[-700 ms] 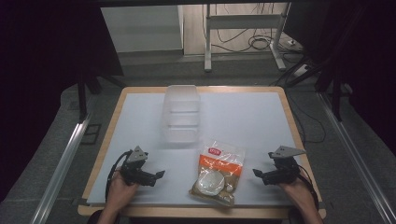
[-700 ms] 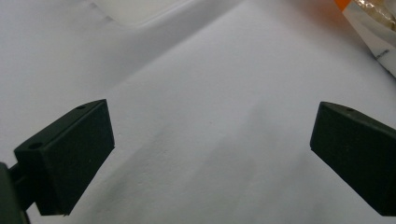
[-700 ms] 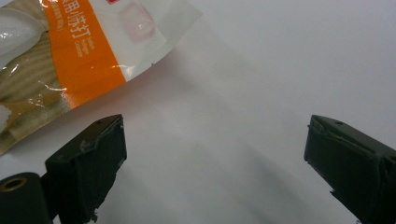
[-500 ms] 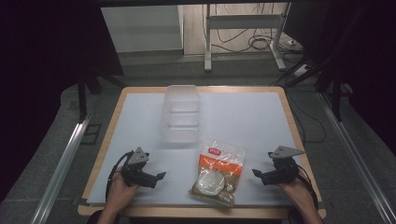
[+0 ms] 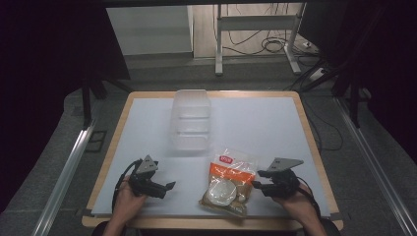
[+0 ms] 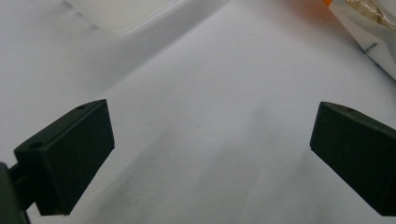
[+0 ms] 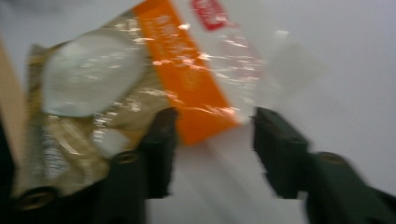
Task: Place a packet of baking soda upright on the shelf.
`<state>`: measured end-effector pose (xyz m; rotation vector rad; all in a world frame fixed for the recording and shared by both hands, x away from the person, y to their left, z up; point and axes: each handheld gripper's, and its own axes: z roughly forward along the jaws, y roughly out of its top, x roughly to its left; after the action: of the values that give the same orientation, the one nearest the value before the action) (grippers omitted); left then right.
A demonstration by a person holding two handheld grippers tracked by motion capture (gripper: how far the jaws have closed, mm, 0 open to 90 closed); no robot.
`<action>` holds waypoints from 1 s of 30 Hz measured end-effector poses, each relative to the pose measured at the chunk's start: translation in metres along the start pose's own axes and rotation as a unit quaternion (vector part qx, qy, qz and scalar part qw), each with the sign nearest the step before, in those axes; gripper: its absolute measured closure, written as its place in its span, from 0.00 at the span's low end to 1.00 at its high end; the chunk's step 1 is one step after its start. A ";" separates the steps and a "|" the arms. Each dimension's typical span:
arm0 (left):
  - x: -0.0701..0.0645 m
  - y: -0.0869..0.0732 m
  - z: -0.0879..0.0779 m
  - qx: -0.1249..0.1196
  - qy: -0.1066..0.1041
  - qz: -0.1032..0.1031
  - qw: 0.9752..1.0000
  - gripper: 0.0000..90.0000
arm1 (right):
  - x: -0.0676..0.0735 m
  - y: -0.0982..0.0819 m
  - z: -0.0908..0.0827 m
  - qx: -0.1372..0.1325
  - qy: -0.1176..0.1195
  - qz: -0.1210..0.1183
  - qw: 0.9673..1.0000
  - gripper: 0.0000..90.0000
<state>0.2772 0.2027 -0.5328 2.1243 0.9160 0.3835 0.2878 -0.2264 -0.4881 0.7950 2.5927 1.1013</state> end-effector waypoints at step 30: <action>-0.003 0.001 0.002 0.008 -0.004 0.009 1.000 0.00 | 0.103 0.026 0.071 0.057 0.116 -0.130 0.983 0.99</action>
<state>0.2766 0.1992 -0.5338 2.1476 0.8988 0.3788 0.2406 -0.1116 -0.5176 0.3501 2.8711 1.0282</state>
